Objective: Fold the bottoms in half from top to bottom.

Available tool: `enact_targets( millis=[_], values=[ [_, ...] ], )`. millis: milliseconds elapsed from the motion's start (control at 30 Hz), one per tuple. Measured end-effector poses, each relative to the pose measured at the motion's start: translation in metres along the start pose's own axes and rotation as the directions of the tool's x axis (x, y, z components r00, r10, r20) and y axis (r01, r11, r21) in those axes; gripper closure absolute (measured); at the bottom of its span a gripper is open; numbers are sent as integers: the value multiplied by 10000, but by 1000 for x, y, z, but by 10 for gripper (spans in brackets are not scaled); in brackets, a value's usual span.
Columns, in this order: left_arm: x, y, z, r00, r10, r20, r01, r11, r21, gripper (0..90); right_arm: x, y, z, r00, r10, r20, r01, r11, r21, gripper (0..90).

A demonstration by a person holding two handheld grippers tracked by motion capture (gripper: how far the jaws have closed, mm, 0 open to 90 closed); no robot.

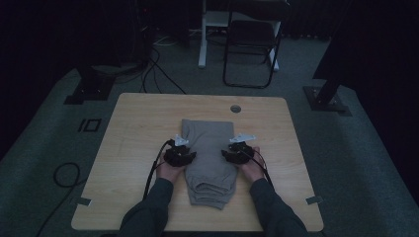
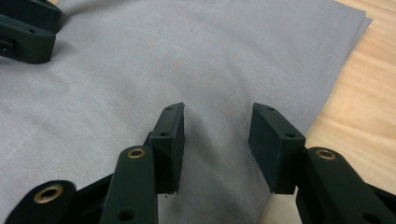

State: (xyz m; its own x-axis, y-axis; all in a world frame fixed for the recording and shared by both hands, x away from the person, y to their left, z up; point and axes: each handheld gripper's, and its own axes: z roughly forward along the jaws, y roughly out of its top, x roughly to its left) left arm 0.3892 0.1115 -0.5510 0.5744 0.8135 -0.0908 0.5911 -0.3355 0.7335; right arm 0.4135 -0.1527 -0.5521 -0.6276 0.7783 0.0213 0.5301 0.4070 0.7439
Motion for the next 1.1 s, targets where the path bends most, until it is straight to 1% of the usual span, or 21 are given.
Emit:
enact_targets(
  millis=[100, 200, 267, 400, 467, 567, 633, 700, 733, 833, 900, 967, 1033, 1067, 1100],
  values=[
    [-8, -8, -7, 9998, 208, 43, -208, 9998, 1, 617, 6, -5, -6, 10000, -11, -97, 11, 10000, -3, 563],
    [-12, -14, -13, 9995, 269, 155, -269, 9996, 19, 616, 12, -11, -11, 9996, -190, -231, 190, 9998, 15, 569],
    [-15, -16, -16, 9995, 254, 189, -255, 9997, 62, 616, 16, -13, -14, 9992, -201, -345, 203, 9998, 38, 572],
    [-22, -21, -21, 9991, 401, 163, -403, 9991, 142, 615, 22, -18, -20, 9980, -229, -585, 236, 9997, 109, 578],
    [-25, -23, -23, 9986, 491, 220, -494, 9987, 142, 614, 25, -20, -22, 9973, -315, -664, 324, 9994, 121, 578],
    [-24, -24, -24, 9975, 618, 354, -624, 9979, 167, 611, 27, -21, -24, 9965, -380, -739, 394, 9991, 176, 586],
    [-22, -23, -24, 9974, 579, 428, -586, 9982, 143, 609, 27, -20, -24, 9960, -426, -781, 445, 9987, 228, 588],
    [-18, -20, -25, 9980, 547, 305, -550, 9984, 85, 610, 25, -19, -24, 9955, -477, -818, 494, 9986, 185, 573],
    [-15, -17, -26, 9983, 528, 238, -528, 9986, 19, 609, 24, -19, -24, 9960, -478, -749, 493, 9986, 179, 563],
    [-4, -5, -27, 9984, 551, -151, -555, 9981, -262, 607, 19, -15, -23, 9980, -299, -549, 299, 9996, -5, 551],
    [5, 5, -26, 9982, 414, -428, -434, 9979, -474, 606, 15, -12, -22, 9988, -243, -431, 237, 9996, -140, 552],
    [16, 17, -23, 9972, 224, -706, -271, 9975, -659, 602, 11, -6, -19, 9993, -251, -271, 240, 9990, -382, 557],
    [24, 27, -19, 9952, 179, -965, -249, 9971, -719, 594, 6, 1, -16, 9997, -234, -49, 231, 9987, -447, 568],
    [28, 31, -15, 9937, 140, -1111, -228, 9967, -781, 593, 3, 4, -13, 9998, -168, 58, 170, 9987, -476, 576],
    [31, 34, -13, 9932, 82, -1165, -175, 9967, -792, 593, 0, 7, -11, 9998, -72, 161, 80, 9987, -502, 581]
  ],
)
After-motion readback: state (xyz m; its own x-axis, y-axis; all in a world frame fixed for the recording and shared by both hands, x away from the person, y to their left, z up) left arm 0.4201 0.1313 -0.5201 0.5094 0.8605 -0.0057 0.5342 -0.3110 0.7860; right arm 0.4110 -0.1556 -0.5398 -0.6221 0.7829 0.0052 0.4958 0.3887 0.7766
